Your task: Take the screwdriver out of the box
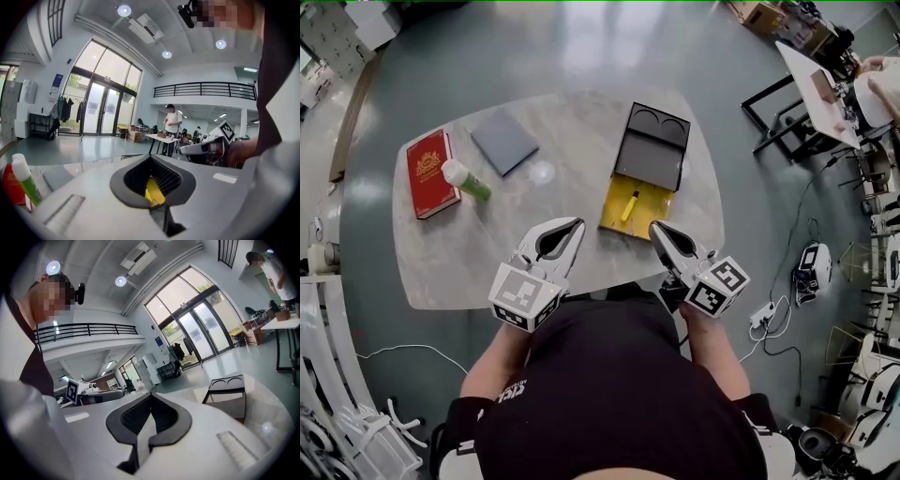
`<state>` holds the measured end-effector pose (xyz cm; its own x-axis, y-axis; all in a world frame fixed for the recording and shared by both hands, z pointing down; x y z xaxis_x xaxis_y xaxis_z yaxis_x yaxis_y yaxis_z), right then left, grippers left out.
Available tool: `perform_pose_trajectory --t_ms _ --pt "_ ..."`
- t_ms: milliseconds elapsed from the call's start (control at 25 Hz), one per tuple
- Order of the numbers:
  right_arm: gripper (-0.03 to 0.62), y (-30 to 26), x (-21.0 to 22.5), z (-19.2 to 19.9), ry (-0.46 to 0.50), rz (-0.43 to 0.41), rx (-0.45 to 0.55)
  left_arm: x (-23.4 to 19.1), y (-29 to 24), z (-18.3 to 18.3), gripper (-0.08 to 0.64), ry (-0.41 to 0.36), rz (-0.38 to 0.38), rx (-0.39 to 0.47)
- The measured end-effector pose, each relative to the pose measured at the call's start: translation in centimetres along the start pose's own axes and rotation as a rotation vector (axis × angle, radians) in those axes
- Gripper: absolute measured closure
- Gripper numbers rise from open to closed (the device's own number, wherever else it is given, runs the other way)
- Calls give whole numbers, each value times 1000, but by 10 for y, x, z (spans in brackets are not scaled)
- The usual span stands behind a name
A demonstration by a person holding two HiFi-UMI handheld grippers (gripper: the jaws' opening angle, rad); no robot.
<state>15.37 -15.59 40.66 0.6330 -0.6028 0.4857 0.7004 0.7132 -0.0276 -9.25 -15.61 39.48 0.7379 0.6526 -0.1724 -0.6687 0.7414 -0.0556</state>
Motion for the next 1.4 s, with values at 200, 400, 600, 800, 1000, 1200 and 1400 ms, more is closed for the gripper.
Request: perform_pose_trajectory --t_ms 200,400,600,800,1000,1200,1400 --pt "580 -6 18 0 -32 -10 -12 -2 -35 14 557 36 31 -47" --pt "580 3 42 -3 -55 -15 -21 6 -70 35 557 40 65 -113" --pt "578 7 63 -3 -81 -21 -40 14 -106 64 557 67 126 -215" --pt "578 10 83 0 -111 -29 -66 22 -139 98 539 75 174 -348" --pt "580 13 102 1 -139 -28 -79 26 -162 124 475 57 186 -454" --pt "580 10 117 7 -190 -34 -80 20 -176 154 453 68 168 -563" --pt "580 7 128 15 -223 -37 -79 19 -190 176 442 -7 162 -668"
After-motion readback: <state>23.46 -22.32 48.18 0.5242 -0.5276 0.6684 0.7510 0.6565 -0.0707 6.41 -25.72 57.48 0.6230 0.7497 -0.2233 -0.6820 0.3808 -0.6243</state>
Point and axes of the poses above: the fingertips, and each gripper's own axes: y backward along the fingers, x to its right, z out of its underside, the point moved 8 cm from there along y, backward along the fingers, and after that the axes turned 10 degrees about x, right-handed, at the moved point
